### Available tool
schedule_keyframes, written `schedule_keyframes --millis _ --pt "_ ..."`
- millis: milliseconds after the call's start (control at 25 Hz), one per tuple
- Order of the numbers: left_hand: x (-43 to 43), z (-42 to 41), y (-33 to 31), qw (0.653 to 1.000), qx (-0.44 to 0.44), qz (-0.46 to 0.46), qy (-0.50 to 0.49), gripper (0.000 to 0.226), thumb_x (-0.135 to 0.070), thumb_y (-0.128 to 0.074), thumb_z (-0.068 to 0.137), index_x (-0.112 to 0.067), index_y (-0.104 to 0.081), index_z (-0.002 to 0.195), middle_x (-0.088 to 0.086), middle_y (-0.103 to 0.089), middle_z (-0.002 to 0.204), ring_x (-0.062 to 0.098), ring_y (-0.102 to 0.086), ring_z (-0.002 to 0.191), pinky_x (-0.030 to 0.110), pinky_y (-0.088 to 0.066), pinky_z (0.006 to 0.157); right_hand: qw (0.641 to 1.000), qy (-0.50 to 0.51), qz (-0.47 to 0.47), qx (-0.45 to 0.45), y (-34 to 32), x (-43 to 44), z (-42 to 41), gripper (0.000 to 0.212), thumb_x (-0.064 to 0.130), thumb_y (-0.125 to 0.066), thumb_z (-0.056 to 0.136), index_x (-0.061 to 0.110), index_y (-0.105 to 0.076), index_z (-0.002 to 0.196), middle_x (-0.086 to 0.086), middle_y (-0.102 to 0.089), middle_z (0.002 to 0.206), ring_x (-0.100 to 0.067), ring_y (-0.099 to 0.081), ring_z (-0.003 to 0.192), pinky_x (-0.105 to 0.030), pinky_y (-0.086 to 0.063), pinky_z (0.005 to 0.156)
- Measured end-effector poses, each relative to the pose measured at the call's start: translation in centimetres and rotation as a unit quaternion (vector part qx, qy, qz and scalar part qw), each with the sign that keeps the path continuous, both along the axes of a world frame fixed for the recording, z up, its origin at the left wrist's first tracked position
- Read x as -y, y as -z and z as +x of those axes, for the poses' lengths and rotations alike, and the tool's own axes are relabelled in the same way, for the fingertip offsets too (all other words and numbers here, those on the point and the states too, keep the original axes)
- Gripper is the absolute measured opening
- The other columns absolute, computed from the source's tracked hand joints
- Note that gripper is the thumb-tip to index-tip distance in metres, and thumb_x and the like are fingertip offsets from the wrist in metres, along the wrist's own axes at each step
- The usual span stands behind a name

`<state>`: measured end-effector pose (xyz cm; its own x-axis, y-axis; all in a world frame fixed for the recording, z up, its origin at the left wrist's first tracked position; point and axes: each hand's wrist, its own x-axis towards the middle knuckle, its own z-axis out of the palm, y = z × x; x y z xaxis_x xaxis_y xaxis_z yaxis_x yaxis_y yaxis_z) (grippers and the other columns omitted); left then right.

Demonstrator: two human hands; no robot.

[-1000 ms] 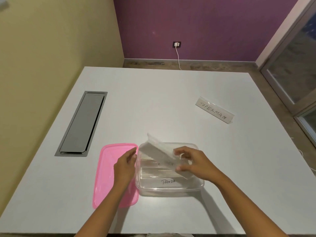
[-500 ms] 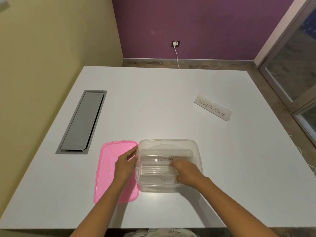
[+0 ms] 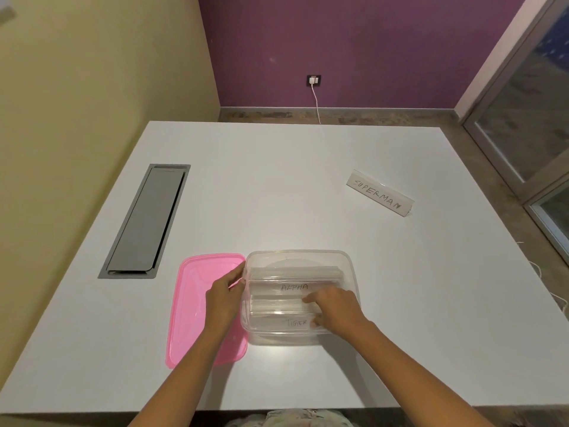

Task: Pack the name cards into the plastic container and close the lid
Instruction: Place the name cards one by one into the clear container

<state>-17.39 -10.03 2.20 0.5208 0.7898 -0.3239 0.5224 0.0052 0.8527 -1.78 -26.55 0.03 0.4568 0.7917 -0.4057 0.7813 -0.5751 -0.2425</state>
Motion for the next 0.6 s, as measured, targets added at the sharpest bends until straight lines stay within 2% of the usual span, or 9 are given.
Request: schedule_keyframes --millis 120,160,240,360,480,600 --pt "0.0 0.4 0.0 0.998 -0.033 0.041 0.035 0.042 -0.017 -0.051 0.094 -0.026 -0.049 0.135 -0.001 -0.059 0.134 0.007 -0.058 0.102 0.018 -0.041 0.086 1.000 -0.008 0.024 0.003 -0.1 0.2 0.2 0.045 0.030 -0.072 0.080 0.032 -0.058 0.123 0.006 -0.063 0.128 -0.019 -0.056 0.120 -0.034 -0.045 0.090" --pt "0.0 0.5 0.1 0.995 -0.053 0.057 0.058 0.046 -0.016 -0.049 0.095 -0.025 -0.044 0.139 0.002 -0.056 0.138 0.014 -0.058 0.112 0.023 -0.043 0.092 0.999 -0.011 0.032 0.007 -0.2 0.3 0.2 0.042 0.029 -0.070 0.082 0.032 -0.059 0.122 0.008 -0.063 0.127 -0.018 -0.056 0.120 -0.033 -0.046 0.090" --pt "0.1 0.8 0.2 0.987 -0.096 0.087 0.091 0.053 -0.015 -0.046 0.095 -0.022 -0.033 0.145 0.007 -0.044 0.146 0.024 -0.043 0.132 0.035 -0.036 0.106 0.999 -0.011 0.045 0.008 -0.2 0.5 0.1 0.038 0.028 -0.066 0.084 0.033 -0.060 0.121 0.008 -0.064 0.126 -0.018 -0.056 0.120 -0.033 -0.048 0.089" --pt "0.5 1.6 0.1 0.977 -0.116 0.149 0.095 0.057 -0.014 -0.048 0.094 -0.017 -0.027 0.147 0.010 -0.031 0.152 0.025 -0.028 0.140 0.037 -0.026 0.114 0.998 -0.011 0.062 0.013 0.0 0.6 0.0 0.036 0.025 -0.061 0.086 0.032 -0.059 0.122 0.007 -0.064 0.126 -0.018 -0.056 0.119 -0.033 -0.049 0.087" --pt "0.9 3.5 -0.3 0.959 -0.109 0.229 0.127 0.055 -0.014 -0.049 0.093 -0.017 -0.032 0.146 0.007 -0.031 0.154 0.025 -0.022 0.144 0.038 -0.019 0.119 0.997 -0.022 0.077 0.006 -0.1 0.8 -0.1 0.035 0.025 -0.060 0.087 0.030 -0.060 0.122 0.007 -0.064 0.124 -0.017 -0.057 0.116 -0.033 -0.049 0.087" --pt "1.1 5.9 -0.6 0.940 -0.099 0.270 0.184 0.050 -0.015 -0.046 0.095 -0.019 -0.036 0.144 0.002 -0.033 0.153 0.022 -0.018 0.146 0.040 -0.015 0.120 0.992 -0.009 0.129 -0.011 -1.0 1.1 0.1 0.029 0.036 -0.061 0.087 0.031 -0.063 0.115 0.011 -0.066 0.119 -0.012 -0.058 0.113 -0.031 -0.048 0.087"
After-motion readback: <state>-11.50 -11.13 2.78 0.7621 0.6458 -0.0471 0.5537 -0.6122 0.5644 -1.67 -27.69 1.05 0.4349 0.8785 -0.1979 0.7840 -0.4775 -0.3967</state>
